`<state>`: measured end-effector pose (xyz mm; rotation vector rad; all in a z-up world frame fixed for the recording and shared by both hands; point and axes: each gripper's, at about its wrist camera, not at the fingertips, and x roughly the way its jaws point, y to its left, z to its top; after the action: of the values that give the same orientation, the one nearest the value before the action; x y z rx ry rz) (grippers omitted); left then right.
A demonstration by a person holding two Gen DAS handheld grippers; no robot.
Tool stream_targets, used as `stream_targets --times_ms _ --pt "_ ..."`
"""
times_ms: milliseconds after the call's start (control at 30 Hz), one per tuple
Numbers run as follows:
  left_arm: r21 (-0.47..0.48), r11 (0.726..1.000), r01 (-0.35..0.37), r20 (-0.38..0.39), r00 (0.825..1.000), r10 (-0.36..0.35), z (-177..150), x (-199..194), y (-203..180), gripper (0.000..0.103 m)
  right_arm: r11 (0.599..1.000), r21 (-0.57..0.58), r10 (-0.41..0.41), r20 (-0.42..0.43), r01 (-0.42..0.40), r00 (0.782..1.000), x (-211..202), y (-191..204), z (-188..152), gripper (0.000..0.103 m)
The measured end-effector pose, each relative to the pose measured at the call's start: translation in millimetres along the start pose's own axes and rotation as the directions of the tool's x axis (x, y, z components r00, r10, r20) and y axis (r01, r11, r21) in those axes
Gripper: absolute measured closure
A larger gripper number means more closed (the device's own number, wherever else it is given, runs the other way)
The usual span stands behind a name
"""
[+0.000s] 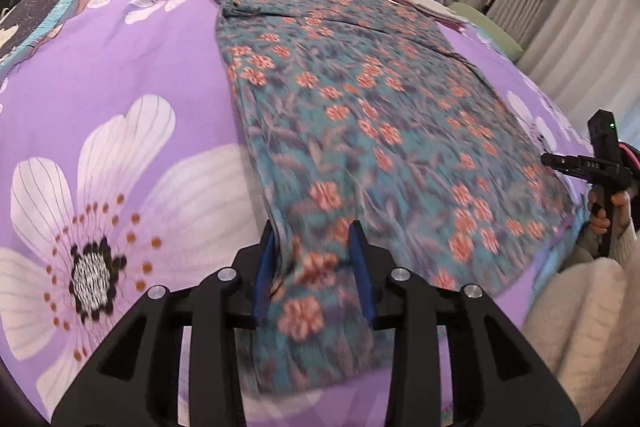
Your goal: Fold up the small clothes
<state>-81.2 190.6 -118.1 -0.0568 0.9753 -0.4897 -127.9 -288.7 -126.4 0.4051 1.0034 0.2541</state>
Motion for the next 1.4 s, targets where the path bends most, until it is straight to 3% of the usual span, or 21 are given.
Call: stream_targets --times_ms 167,233,300,500,700,833,967,1000,1033,1067,1100,1233,1400 --pt "-0.004 0.998 0.069 -0.004 0.998 -0.069 4 5 4 0.058 0.995 0.026 0.098 -0.019 -0.098 0.995 -4 -6 -7 0.058" --pt "0.006 0.996 0.085 0.002 0.996 -0.085 10 13 3 0.048 0.991 0.055 0.126 -0.007 -0.125 0.992 3 -8 -2 0.058" --pt "0.04 0.996 0.083 0.008 0.996 -0.084 19 20 -2 0.044 0.986 0.079 0.147 0.01 -0.148 0.989 11 -9 5 0.057" --pt "0.05 0.995 0.089 -0.02 0.996 -0.089 30 24 -5 0.048 0.979 0.113 0.17 -0.004 -0.169 0.985 11 -12 11 0.059" --pt "0.026 0.977 0.211 -0.038 0.977 -0.21 2 5 1 0.052 0.967 0.075 0.248 -0.05 -0.244 0.967 -3 -17 -11 0.057" --pt "-0.014 0.966 0.26 0.005 0.966 -0.26 17 20 4 0.052 0.938 0.12 0.333 -0.036 -0.327 0.942 18 -19 7 0.057" --pt "0.015 0.974 0.225 0.016 0.974 -0.225 38 37 -12 0.052 0.941 0.094 0.331 -0.047 -0.326 0.942 33 -6 25 0.057" --pt "0.023 0.978 0.209 0.015 0.978 -0.209 41 39 -15 0.059 0.95 0.081 0.305 -0.047 -0.301 0.951 32 -2 28 0.061" --pt "0.035 0.985 0.171 0.015 0.985 -0.172 44 40 -20 0.076 0.959 0.076 0.278 -0.043 -0.274 0.96 31 0 28 0.069" --pt "0.04 0.99 0.135 0.013 0.991 -0.136 46 40 -22 0.084 0.965 0.082 0.253 -0.039 -0.249 0.967 30 0 29 0.088" --pt "0.036 0.991 0.128 0.015 0.992 -0.129 48 38 -22 0.095 0.964 0.113 0.244 -0.031 -0.239 0.969 28 -5 30 0.099" --pt "0.041 0.992 0.121 0.089 0.988 -0.124 59 14 -32 0.099 0.93 0.171 0.316 0.083 -0.326 0.945 3 -14 41 0.1" --pt "0.109 0.987 0.121 0.224 0.964 -0.143 77 -25 -57 0.099 0.92 0.055 0.373 0.192 -0.389 0.908 -33 0 64 0.1"
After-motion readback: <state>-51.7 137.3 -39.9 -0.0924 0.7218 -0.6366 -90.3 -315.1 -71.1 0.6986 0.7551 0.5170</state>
